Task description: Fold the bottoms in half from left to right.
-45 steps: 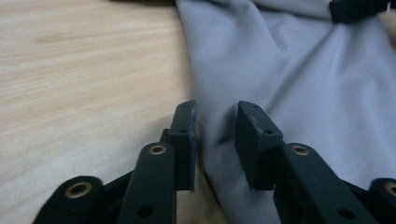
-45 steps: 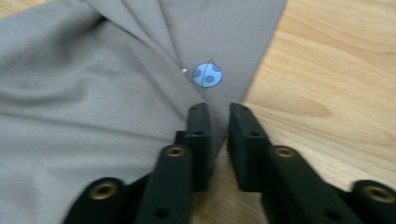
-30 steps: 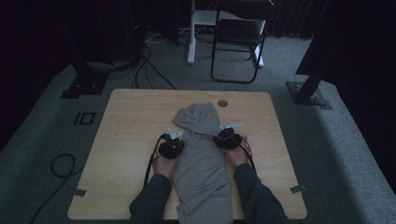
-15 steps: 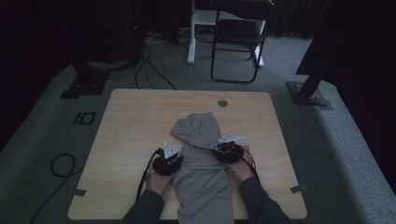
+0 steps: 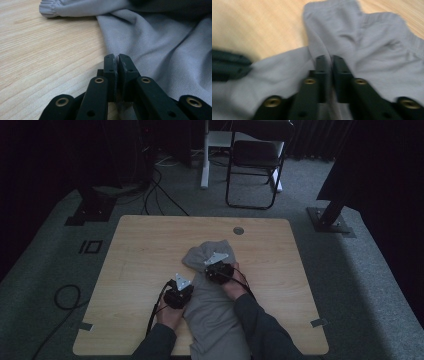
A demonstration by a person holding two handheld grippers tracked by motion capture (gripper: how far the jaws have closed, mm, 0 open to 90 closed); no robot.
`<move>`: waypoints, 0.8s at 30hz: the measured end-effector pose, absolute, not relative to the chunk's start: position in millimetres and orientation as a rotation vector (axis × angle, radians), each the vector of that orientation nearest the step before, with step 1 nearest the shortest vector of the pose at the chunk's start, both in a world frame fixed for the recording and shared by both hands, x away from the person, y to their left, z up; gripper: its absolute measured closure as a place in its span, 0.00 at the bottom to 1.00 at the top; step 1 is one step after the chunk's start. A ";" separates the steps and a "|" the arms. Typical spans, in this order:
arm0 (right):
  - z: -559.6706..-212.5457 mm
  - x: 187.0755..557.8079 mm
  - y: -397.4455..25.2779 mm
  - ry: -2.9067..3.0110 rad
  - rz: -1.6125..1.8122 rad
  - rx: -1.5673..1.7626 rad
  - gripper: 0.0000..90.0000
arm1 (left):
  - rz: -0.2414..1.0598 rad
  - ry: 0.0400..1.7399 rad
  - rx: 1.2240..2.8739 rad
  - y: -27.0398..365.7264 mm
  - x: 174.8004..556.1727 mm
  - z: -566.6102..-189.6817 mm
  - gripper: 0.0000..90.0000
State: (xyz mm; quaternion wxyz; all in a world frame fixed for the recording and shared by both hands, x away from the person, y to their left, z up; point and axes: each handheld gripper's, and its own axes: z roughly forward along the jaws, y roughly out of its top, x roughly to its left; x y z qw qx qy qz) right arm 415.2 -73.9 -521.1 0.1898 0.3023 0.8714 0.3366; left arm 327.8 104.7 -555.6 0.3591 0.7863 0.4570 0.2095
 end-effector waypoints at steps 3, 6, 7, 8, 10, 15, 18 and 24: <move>-512.1 429.3 -97.5 2.394 1.088 1.000 0.99 | 0.538 1.180 2.028 104.9 327.7 -555.6 0.95; -506.1 444.7 -132.9 2.312 1.230 1.167 0.99 | 0.539 1.180 2.027 104.8 327.7 -555.7 0.95; -505.9 449.2 -144.0 2.283 1.247 1.217 0.99 | 0.544 1.180 2.030 104.7 327.4 -555.6 0.95; -506.3 452.6 -152.0 2.259 1.258 1.261 0.99 | 0.544 1.181 2.030 104.7 327.2 -555.6 0.95; -511.1 461.6 -173.4 2.207 1.278 1.370 0.99 | 0.543 1.178 2.030 104.7 327.2 -555.6 0.95; -533.3 467.8 -182.5 2.225 1.084 1.426 0.95 | 0.534 1.171 2.021 105.1 327.2 -555.5 0.85; -538.8 465.8 -179.5 2.237 1.065 1.423 0.87 | 0.497 1.168 1.970 110.4 329.7 -554.5 0.77; -531.7 464.2 -167.4 2.248 1.019 1.331 0.73 | 0.444 1.232 1.893 116.4 357.0 -551.0 0.73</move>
